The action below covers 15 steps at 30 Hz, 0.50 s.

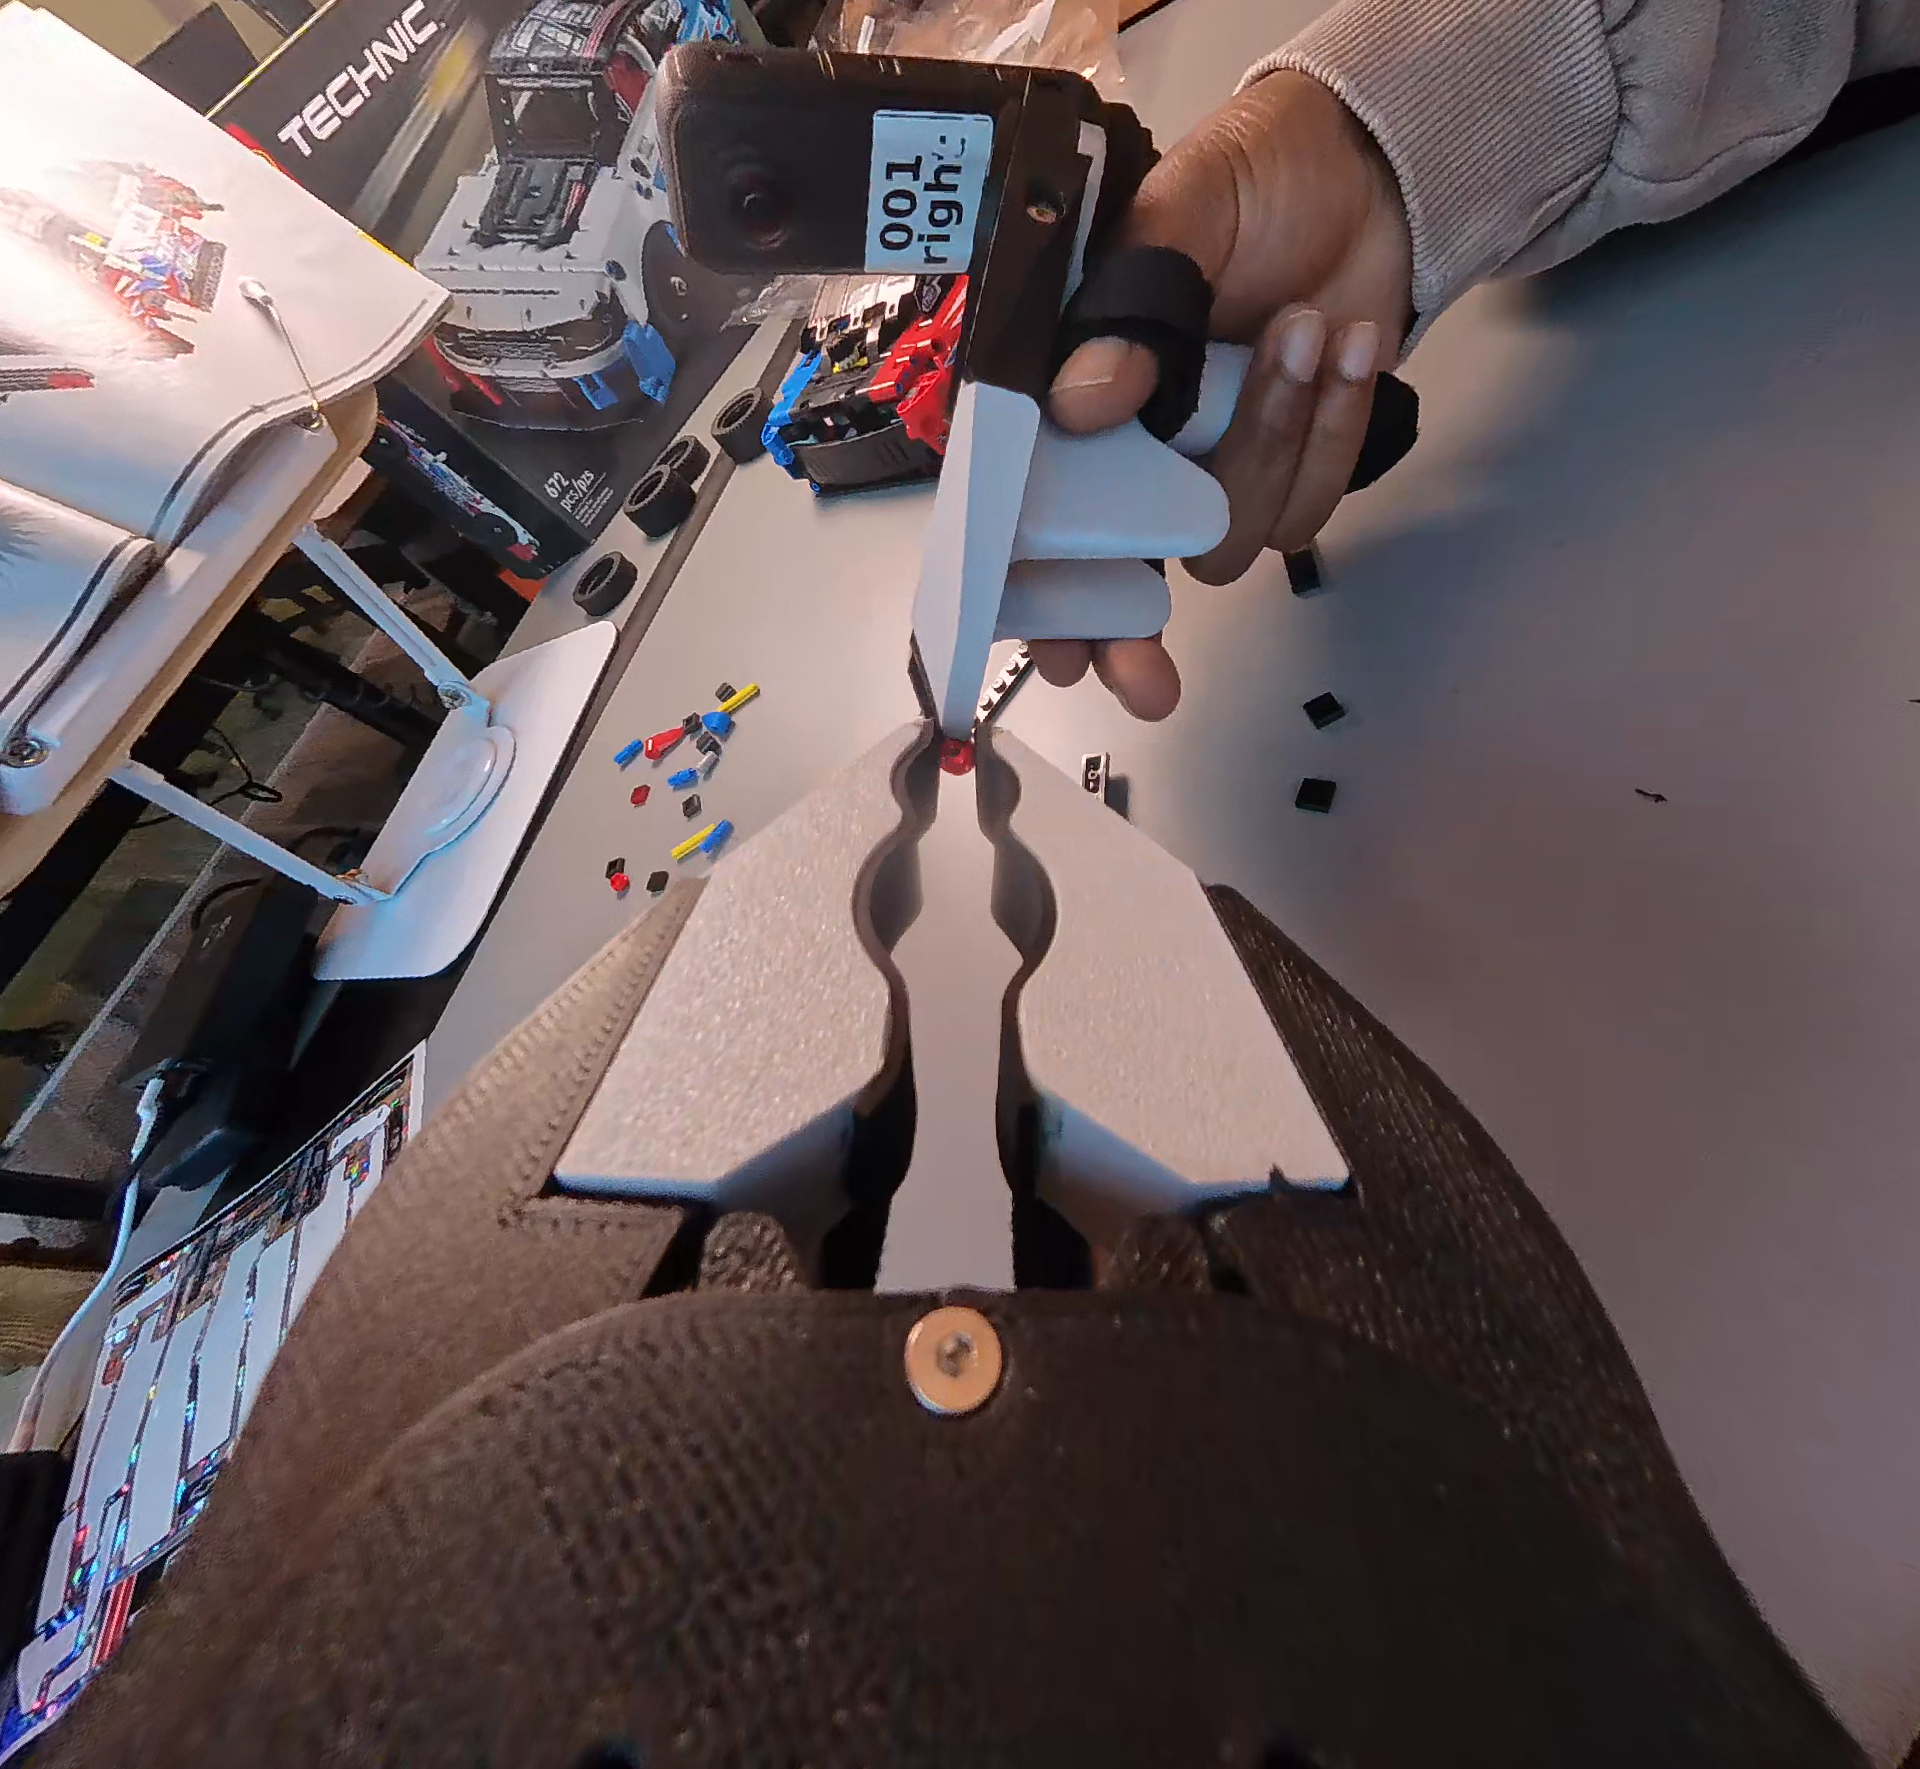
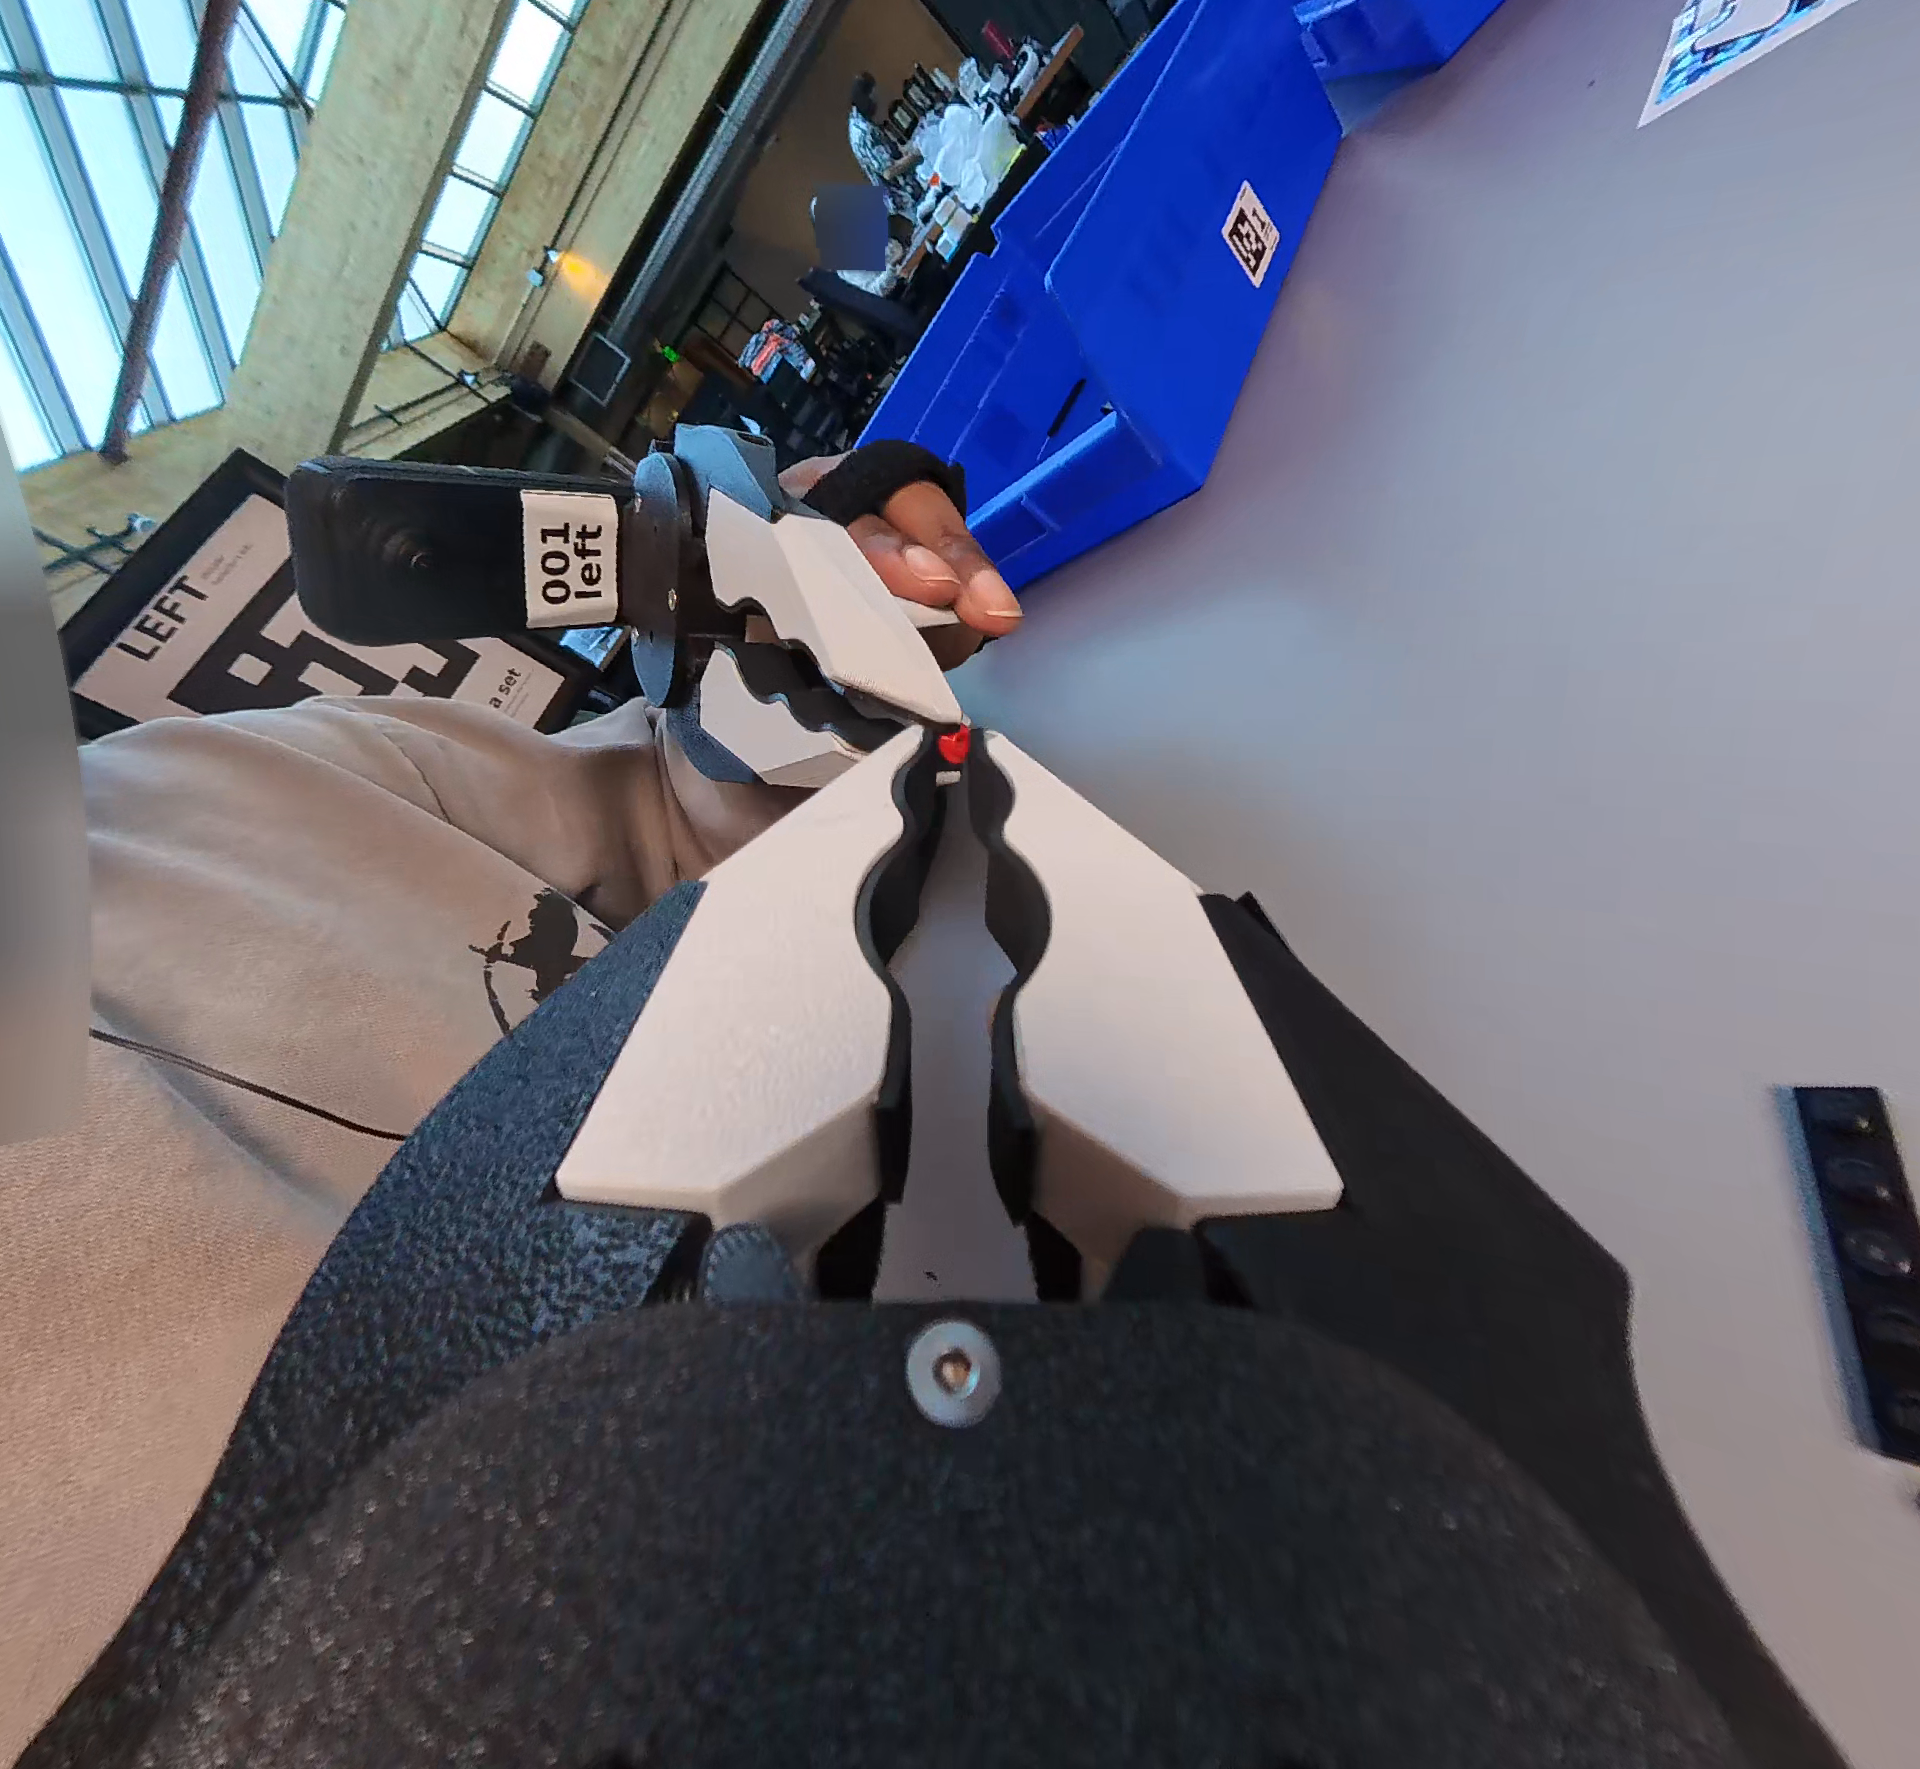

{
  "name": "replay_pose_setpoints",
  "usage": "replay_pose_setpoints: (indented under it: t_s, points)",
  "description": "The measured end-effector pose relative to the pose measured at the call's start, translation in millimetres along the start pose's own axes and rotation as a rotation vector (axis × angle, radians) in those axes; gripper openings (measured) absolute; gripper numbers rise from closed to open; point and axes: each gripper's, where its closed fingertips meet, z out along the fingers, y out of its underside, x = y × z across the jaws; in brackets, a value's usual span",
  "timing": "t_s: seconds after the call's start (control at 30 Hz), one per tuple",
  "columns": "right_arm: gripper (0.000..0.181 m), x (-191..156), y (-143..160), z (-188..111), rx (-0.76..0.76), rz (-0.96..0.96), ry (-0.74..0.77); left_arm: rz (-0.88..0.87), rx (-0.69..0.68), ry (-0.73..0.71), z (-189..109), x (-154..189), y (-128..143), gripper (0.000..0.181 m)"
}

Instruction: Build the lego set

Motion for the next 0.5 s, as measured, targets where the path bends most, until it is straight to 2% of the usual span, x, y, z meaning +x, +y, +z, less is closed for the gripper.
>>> replay_pose_setpoints:
  t_s: [0.3, 0.5]
  points:
    - [0.003, 5.0, 7.5, 1.0, -0.040, 0.027, 0.005, 0.017, -0.031, 0.019, 2.3, 5.5, 6.2, 0.004]
    - [0.001, -4.0, 0.9, -1.9, 0.008, 0.147, -0.119, -0.045, 0.054, 0.006, -1.6, 0.6, -3.7, 0.006]
